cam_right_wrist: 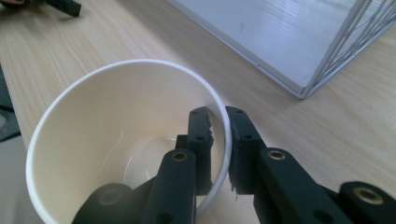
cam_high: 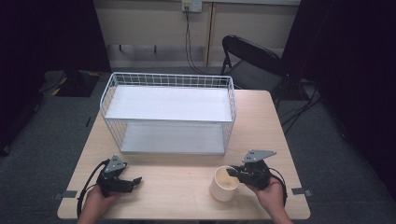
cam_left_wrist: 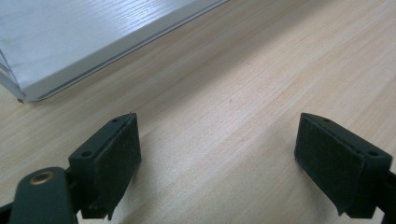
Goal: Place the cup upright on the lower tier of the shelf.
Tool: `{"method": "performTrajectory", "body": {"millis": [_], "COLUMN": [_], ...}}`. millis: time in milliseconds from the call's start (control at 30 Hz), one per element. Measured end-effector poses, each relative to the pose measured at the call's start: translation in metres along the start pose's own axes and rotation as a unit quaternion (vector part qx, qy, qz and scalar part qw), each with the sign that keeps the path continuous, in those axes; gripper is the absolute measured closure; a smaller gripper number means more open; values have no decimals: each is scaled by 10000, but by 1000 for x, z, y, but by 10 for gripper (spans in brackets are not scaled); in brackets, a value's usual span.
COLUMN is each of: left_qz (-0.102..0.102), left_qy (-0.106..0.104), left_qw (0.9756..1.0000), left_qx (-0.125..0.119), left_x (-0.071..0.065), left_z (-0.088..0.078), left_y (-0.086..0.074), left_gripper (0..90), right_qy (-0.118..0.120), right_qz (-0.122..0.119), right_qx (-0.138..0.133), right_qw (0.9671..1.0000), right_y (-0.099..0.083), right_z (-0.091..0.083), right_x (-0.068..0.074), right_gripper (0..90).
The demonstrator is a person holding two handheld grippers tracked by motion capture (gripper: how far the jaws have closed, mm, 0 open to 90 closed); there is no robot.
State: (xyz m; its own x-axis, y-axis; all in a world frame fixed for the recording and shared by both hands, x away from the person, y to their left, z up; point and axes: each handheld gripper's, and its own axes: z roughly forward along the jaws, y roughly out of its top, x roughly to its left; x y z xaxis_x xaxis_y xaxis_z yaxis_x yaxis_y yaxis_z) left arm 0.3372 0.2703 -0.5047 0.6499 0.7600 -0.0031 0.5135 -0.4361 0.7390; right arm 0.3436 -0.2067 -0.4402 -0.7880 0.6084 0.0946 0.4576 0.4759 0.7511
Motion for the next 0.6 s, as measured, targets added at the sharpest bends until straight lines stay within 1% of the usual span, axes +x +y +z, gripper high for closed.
{"method": "performTrajectory", "body": {"millis": [33, 200, 300, 467, 500, 600], "left_qz": [-1, 0, 0, 1, -2, -2], "left_qy": [0, 0, 1, 0, -1, 0], "left_qw": [10000, 10000, 10000, 10000, 10000, 10000], "left_qx": [0, 1, -2, 0, -1, 0], "left_x": [0, 0, 0, 0, 0, 0], "left_z": [0, 0, 0, 0, 0, 0], "left_y": [0, 0, 0, 0, 0, 0], "left_gripper": [141, 140, 141, 141, 140, 140], "right_qy": [-24, -36, -63, -168, -220, -200], "right_qz": [75, 32, 38, 63, 76, 112], "right_qx": [-21, -14, -64, -148, -160, -183], "right_qw": [10000, 10000, 10000, 9997, 9996, 9996], "right_y": [0, 3, 8, 13, 16, 20], "right_z": [1, 2, 2, 3, 4, 6], "right_x": [0, 2, 3, 3, 3, 2], "right_gripper": [815, 816, 816, 816, 816, 816]}}
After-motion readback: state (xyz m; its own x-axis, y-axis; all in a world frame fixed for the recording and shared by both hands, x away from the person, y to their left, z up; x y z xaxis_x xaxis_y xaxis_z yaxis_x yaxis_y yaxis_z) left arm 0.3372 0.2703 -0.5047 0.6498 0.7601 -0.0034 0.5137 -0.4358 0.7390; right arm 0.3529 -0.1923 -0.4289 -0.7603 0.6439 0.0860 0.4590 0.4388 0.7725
